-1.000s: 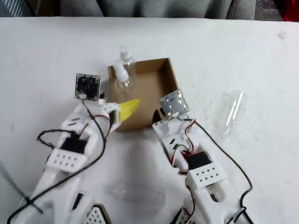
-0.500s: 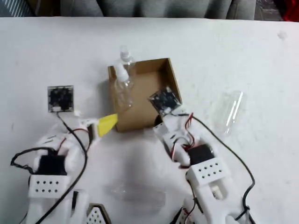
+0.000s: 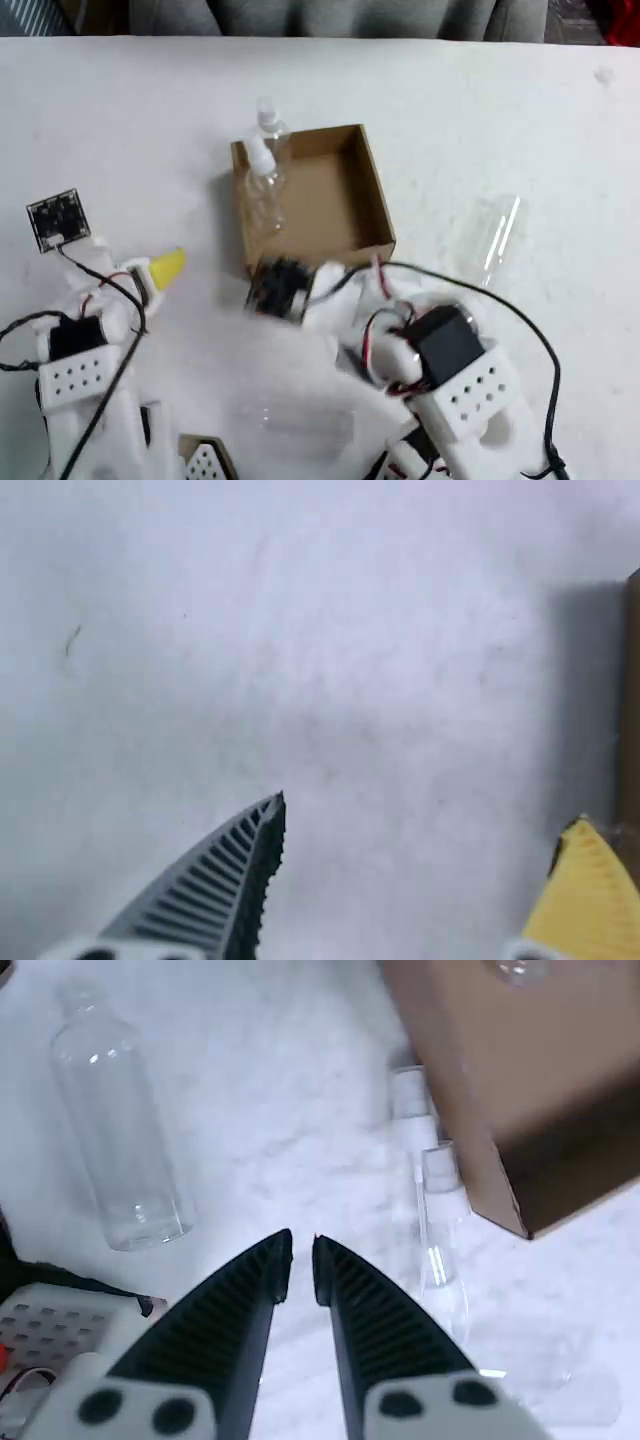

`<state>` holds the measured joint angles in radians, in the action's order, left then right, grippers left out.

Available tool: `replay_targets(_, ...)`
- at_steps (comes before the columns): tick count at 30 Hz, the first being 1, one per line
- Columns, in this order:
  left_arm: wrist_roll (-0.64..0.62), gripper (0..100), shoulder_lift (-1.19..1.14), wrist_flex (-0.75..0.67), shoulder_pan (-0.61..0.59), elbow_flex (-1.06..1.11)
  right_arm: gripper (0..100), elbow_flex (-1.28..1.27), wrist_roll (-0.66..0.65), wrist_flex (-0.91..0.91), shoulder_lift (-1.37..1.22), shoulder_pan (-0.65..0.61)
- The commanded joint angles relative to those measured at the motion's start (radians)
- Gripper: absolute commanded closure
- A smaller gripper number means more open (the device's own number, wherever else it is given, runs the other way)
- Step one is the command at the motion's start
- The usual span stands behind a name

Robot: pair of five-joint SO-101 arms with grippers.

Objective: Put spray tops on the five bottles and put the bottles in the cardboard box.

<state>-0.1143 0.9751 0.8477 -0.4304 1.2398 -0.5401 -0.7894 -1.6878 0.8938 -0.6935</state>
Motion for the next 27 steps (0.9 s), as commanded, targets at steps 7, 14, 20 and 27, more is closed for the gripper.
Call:
replay_targets(7,-0.097,87,-0.252,-0.250,-0.065,-0.041,82.5,-0.235,-0.114,-0.013,0.047,-0.421)
replay_targets(14,-0.097,96,-0.269,-0.282,-0.076,-0.040,75.9,-0.454,-0.008,0.239,0.064,-0.599)
replay_targets(20,-0.098,97,-0.269,-0.282,-0.099,-0.038,73.9,-0.591,-0.003,0.461,-0.062,-0.593)
replay_targets(27,-0.101,97,-0.269,-0.282,-0.104,-0.038,80.2,-0.589,-0.003,0.639,-0.259,-0.515)
